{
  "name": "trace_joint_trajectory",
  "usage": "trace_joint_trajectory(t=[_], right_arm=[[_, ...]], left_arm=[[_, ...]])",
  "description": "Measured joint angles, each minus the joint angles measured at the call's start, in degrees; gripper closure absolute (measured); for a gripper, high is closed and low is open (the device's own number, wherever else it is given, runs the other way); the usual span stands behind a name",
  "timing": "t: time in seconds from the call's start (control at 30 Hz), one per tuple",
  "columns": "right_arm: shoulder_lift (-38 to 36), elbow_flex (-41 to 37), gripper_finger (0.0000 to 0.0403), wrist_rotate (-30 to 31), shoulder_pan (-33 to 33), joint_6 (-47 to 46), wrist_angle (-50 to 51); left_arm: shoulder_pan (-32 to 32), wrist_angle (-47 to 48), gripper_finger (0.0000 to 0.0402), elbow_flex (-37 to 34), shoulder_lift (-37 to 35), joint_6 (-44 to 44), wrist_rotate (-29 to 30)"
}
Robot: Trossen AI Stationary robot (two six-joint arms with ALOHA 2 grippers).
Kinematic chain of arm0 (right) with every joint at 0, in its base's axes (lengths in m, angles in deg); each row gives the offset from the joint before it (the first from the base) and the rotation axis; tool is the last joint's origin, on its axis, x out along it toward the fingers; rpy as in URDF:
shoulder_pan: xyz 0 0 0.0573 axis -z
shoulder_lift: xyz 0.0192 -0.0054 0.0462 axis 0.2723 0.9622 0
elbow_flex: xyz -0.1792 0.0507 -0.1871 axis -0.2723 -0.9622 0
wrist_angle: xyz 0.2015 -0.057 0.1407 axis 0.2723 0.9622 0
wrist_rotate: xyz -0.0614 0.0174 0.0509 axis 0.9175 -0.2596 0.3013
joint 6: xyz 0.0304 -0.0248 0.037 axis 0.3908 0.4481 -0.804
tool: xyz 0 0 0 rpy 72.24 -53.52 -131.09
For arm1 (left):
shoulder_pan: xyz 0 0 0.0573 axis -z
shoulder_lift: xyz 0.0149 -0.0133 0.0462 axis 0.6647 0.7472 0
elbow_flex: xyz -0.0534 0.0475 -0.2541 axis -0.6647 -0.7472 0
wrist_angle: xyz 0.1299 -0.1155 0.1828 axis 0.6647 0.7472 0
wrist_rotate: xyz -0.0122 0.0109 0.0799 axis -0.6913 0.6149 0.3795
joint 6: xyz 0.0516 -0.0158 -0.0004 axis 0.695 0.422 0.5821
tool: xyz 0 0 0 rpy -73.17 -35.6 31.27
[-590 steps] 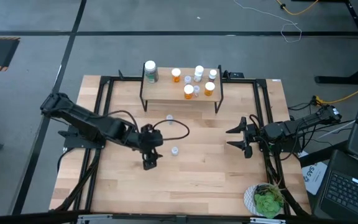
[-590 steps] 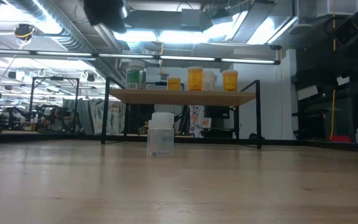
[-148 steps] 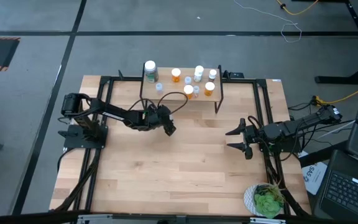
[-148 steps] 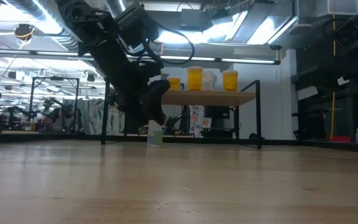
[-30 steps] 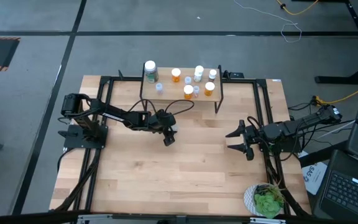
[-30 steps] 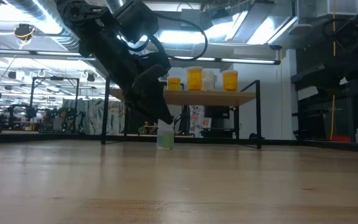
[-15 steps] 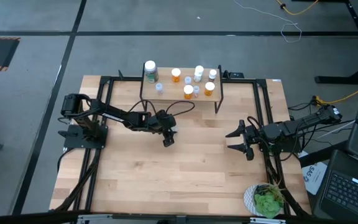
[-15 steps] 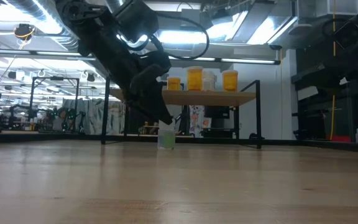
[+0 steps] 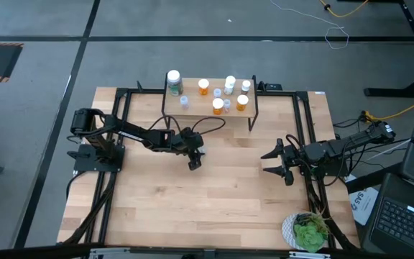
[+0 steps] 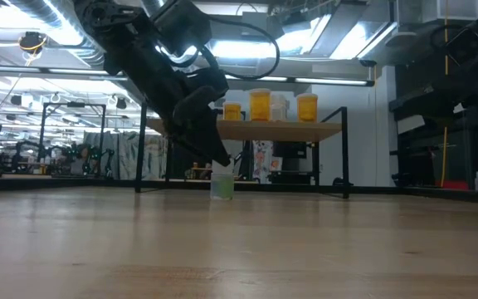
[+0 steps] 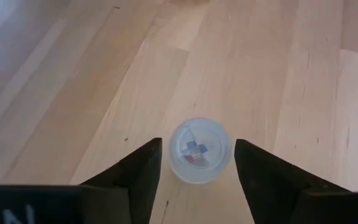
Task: Pick and place medicine bottles onto shelf by color
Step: Put the transparent pill bottle on the shelf
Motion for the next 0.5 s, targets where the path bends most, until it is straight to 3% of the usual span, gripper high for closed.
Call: trace_joint_trajectory(t=[0.5], right_arm=[[0.0, 0.0, 0.0155, 0.0, -0.01, -0.02, -0.02]], left_arm=[[0.0, 2.53, 0.0193, 0.02, 0.22, 0.04, 0.68]])
